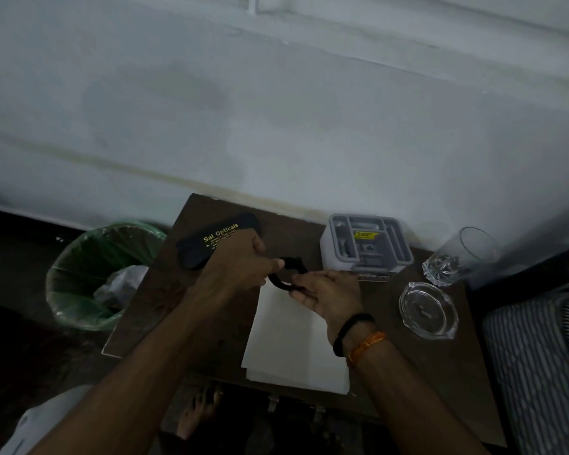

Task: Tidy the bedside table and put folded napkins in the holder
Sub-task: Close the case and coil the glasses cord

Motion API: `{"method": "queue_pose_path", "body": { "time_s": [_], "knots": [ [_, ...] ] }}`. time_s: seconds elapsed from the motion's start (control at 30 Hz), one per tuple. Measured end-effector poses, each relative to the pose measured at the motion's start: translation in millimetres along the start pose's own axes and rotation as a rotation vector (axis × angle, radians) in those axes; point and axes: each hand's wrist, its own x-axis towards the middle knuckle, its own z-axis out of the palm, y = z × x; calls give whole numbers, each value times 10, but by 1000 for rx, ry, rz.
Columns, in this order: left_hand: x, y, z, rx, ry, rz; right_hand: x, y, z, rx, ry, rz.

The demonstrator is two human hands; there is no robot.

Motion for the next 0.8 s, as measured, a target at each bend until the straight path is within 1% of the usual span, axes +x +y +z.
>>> {"method": "queue_pose_path", "body": {
  "time_s": [0.1,0.17,0.23,0.3,0.47,0.6,0.67,0.73,0.8],
  "knots": [
    [9,-16,-52,118,11,22,92,62,62,7,68,-5],
    [0,-2,-70,261,-60,12,150,88,101,-18,119,-27],
    [-1,7,-59,343,-157,-11,211,104,143,-64,162,-45],
    [6,8,-42,383,-207,-22,261,108,198,-142,196,-70],
    [32,-16,-32,433,-256,16,346,54,351,-322,276,-151],
    [78,-64,-18,453,-279,16,354,-35,439,-384,284,-143],
    [96,-75,-5,479,-296,21,301,-84,439,-413,259,-152],
    [97,-78,14,510,-305,32,213,-113,411,-476,218,-195],
    [77,-61,28,536,-309,31,98,-120,356,-579,179,-275]
  ]
}}
